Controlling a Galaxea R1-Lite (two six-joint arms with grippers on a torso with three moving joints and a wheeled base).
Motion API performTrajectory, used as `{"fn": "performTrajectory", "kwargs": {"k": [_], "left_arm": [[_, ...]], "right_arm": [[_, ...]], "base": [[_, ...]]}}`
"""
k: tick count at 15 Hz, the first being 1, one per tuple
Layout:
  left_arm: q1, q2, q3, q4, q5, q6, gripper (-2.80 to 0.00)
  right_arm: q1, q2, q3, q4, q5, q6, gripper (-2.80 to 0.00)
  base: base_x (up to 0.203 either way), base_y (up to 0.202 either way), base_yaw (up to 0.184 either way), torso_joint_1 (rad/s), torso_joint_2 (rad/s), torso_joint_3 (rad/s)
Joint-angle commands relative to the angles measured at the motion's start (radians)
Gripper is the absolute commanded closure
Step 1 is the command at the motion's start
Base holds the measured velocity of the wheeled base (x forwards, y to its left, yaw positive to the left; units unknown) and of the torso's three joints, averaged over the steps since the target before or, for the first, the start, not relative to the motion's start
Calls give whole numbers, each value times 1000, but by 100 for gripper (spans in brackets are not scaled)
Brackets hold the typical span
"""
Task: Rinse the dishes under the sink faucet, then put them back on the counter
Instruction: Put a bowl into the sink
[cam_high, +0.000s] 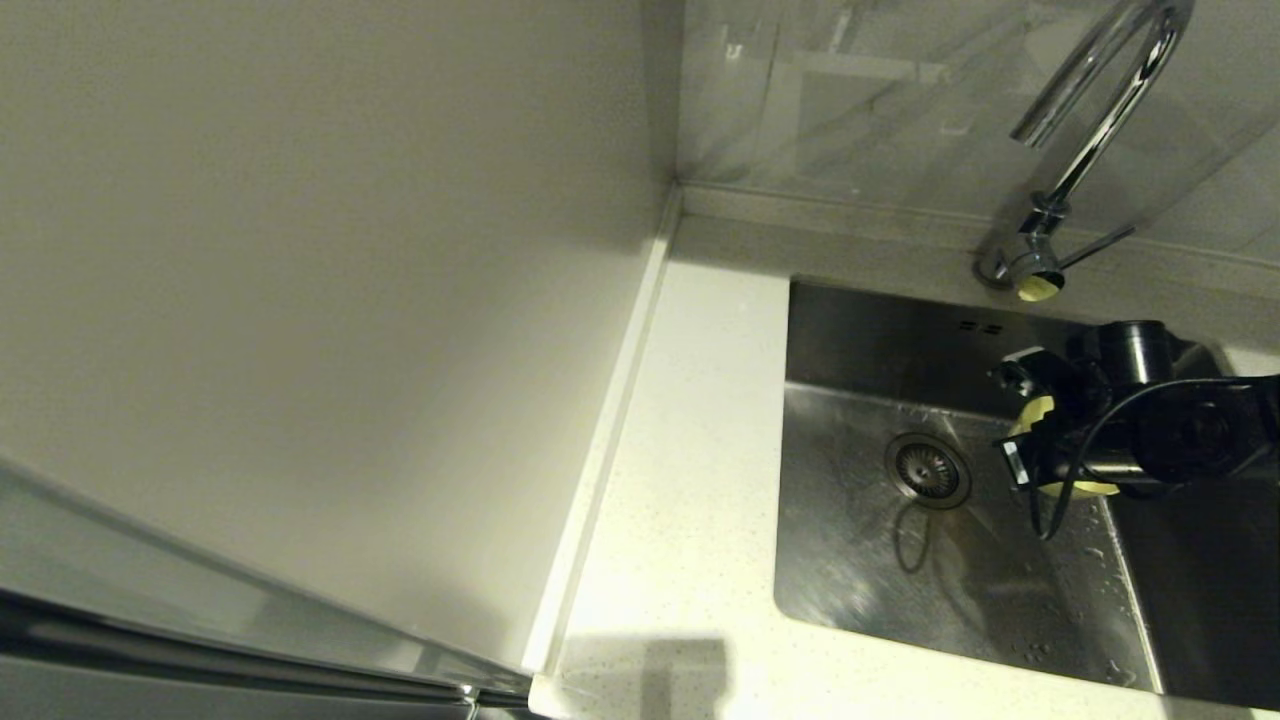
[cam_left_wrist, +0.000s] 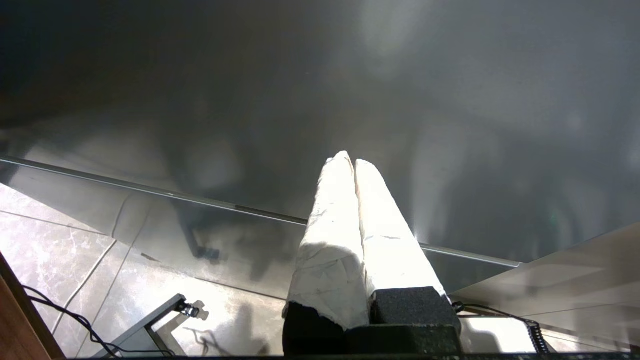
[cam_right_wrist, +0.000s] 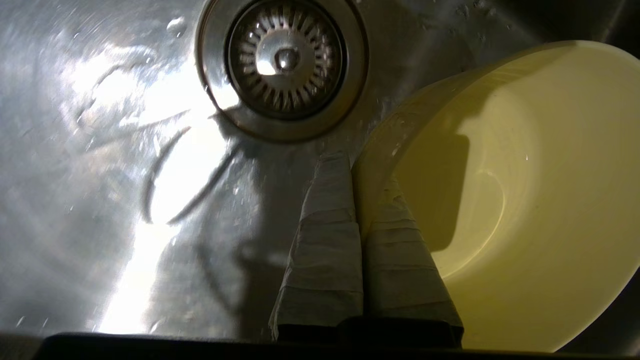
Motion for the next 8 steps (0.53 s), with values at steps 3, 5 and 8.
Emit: {"fn": "performTrajectory", "kwargs": {"k": [3, 5, 8], "left_arm": [[0, -3, 0, 0, 1, -1, 0], [0, -3, 0, 0, 1, -1, 0], [0, -3, 0, 0, 1, -1, 0]], "right_arm": [[6, 208, -170, -4, -31, 3, 0], [6, 265, -218, -4, -56, 2, 0], [4, 330, -281, -4, -93, 1, 0]], "base": [[0, 0, 0, 0, 0, 0], [0, 0, 0, 0, 0, 0], [0, 0, 0, 0, 0, 0]]}}
